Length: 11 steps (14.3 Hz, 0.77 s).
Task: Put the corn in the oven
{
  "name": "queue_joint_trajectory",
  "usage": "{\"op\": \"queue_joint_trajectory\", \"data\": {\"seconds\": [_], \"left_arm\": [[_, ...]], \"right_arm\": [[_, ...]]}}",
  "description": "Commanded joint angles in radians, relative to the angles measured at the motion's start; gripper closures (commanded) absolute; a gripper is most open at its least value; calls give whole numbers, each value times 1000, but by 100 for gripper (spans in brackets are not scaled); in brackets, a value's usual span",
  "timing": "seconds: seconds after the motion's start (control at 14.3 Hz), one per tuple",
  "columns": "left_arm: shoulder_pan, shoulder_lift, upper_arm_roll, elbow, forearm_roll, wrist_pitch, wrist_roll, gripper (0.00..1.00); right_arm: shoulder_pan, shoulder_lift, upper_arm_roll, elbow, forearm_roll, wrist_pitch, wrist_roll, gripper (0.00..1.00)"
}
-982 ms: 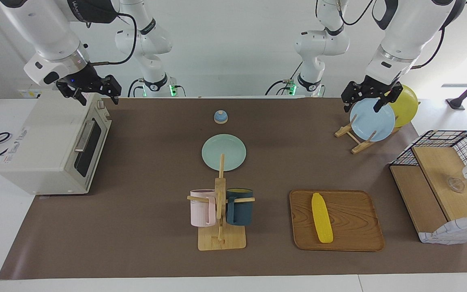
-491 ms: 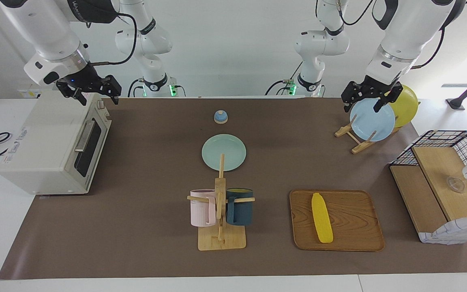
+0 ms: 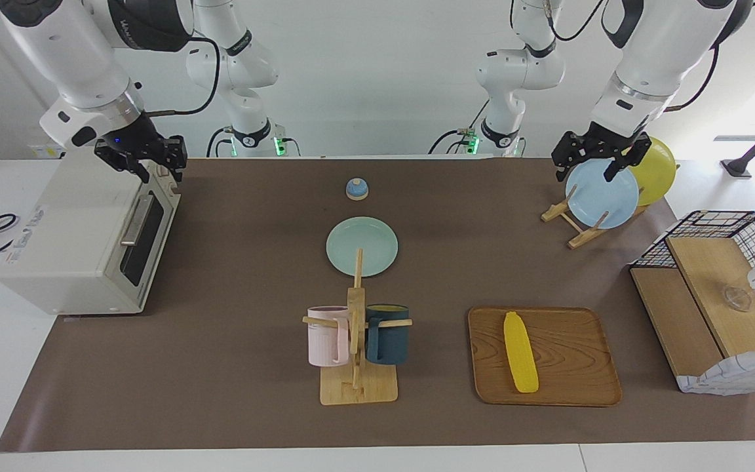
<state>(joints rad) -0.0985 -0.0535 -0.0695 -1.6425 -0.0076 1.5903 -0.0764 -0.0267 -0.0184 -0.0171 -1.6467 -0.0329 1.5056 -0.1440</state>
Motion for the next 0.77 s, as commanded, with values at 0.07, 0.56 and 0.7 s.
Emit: {"op": "queue_joint_trajectory", "data": {"seconds": [0.07,0.56,0.7], "left_arm": [[-7,-6,8,-10,-12,8,7,0],[-7,-6,8,-10,-12,8,4,0],[-9,-6,8,-10,-12,8,4,0]], "right_arm": [[-48,-115,8,-238,-106,209,-160,100],[-130,-129,6,-395,-156,352,-143,100],[-130,-115,6,-404,-156,360,-83,100]]}}
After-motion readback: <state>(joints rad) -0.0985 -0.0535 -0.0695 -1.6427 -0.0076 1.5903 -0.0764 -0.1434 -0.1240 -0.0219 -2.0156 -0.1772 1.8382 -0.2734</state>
